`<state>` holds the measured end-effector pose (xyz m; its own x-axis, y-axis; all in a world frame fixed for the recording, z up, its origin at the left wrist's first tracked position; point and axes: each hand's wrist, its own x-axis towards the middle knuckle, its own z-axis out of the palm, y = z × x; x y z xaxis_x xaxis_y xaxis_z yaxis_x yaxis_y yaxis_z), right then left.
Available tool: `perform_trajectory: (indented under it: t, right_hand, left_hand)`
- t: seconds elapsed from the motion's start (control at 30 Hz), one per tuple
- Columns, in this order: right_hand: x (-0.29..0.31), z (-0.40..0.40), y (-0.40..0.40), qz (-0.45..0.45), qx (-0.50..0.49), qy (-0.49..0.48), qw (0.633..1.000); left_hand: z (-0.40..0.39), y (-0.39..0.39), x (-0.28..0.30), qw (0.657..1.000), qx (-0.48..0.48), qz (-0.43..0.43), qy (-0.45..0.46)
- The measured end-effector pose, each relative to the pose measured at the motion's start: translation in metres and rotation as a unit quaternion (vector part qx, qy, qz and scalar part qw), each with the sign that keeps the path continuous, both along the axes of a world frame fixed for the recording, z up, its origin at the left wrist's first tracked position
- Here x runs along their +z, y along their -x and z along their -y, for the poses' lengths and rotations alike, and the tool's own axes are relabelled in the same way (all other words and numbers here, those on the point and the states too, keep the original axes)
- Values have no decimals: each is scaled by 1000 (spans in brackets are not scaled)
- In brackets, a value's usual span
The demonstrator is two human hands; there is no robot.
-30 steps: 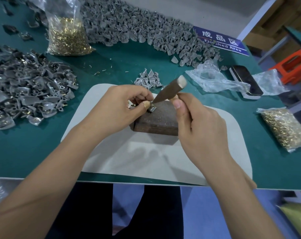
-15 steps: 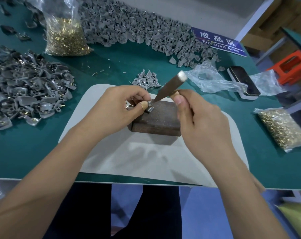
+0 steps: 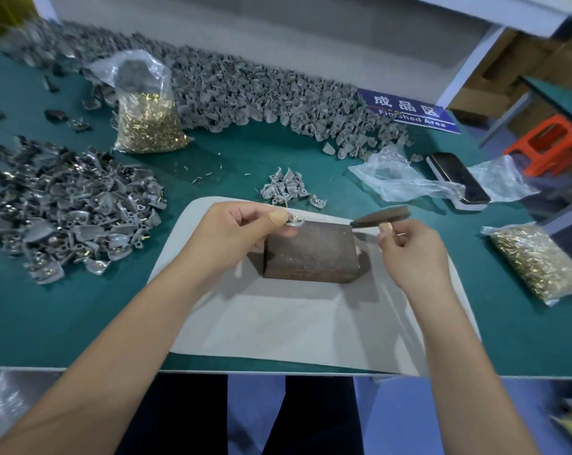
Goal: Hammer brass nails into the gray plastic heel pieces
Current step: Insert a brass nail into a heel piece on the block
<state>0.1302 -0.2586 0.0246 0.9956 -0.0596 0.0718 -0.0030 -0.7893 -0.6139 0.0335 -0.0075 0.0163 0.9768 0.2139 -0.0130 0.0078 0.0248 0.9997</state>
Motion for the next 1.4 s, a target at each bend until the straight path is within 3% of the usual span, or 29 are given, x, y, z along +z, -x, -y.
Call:
perform_trajectory:
  t: [0.13,0.23,0.33,0.43,0.5,0.63,0.8,0.9,1.13,1.27,1.4]
  right_hand:
    - [-6,-10,9,18,5,86,996]
    - [4,-23,18,54,-5,120,991]
    - [26,-55,37,165,103,-23,981]
    - [42,-98,61,87,280,-153,944]
    - [44,-121,73,26,350,-187,918]
    - [43,-152,82,79,403,-189,892]
    - [28,-196,89,88,433,-195,876]
    - [17,-222,88,73,453,-151,876]
    - [9,-281,78,81,488,-82,865]
    - [5,-302,71,89,481,-63,870]
    - [4,-309,68,98,465,-53,878]
  left_hand:
    - [-5,8,2,998,-7,-7,68]
    - [-11,16,0,998,13,2,65]
    - [-20,25,-1,998,42,27,44]
    - [-34,35,2,996,67,49,32]
    - [-47,43,7,995,78,56,28]
    - [-73,63,15,993,83,79,19]
    - [-110,90,17,989,112,71,-64]
    - [-132,102,9,977,136,51,-153]
    - [-176,111,0,895,221,8,-388]
    - [-185,106,0,872,236,11,-429]
    - [-187,97,1,871,240,-9,-429]
